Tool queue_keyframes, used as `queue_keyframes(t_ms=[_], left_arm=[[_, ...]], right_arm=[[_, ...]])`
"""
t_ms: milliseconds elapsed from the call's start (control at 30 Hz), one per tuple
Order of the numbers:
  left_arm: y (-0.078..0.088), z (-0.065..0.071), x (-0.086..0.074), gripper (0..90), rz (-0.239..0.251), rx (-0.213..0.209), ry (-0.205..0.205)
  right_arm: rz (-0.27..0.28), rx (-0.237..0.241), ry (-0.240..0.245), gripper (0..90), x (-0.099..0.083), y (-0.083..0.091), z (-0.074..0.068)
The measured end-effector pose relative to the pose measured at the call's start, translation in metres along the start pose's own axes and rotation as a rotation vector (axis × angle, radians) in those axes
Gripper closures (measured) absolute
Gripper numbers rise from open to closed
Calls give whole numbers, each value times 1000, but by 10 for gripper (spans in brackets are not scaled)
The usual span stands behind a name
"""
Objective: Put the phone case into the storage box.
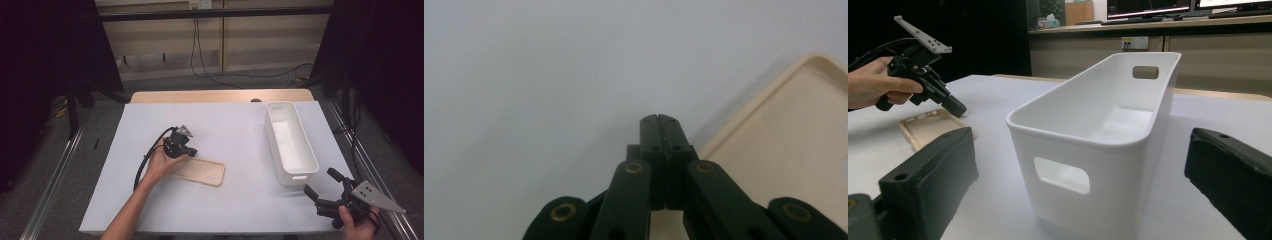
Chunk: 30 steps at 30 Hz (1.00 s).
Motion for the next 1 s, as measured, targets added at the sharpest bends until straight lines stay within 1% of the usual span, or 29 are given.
queue_keyframes(t_ms=[167,200,233,833,867,1000], left_arm=[[3,1,-4,900,6,-1,1],[4,1,-6,900,5,-3,-6],[4,2,-6,900,11,-2,1],[13,9,-17,900,3,-5,-18],[13,10,-17,900,12,-6,-6],[14,10,-18,900,12,-5,-12]], right_arm=[[-3,0,2,1,0,0,-1],[-2,1,2,1,0,0,0],[-3,0,2,1,0,0,0],[2,-3,1,1,0,1,0],[2,-3,2,1,0,1,1],[1,-3,3,1,0,1,1]])
Point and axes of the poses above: each handheld gripper's, and its own axes: y roughly backward along the jaws, x roughly out of its top, z roughly to its right, the point moved 8 cm from there along -y, roughly forward along the jaws, and after that the axes turned 4 degrees about -y, right-handed, at the moved point
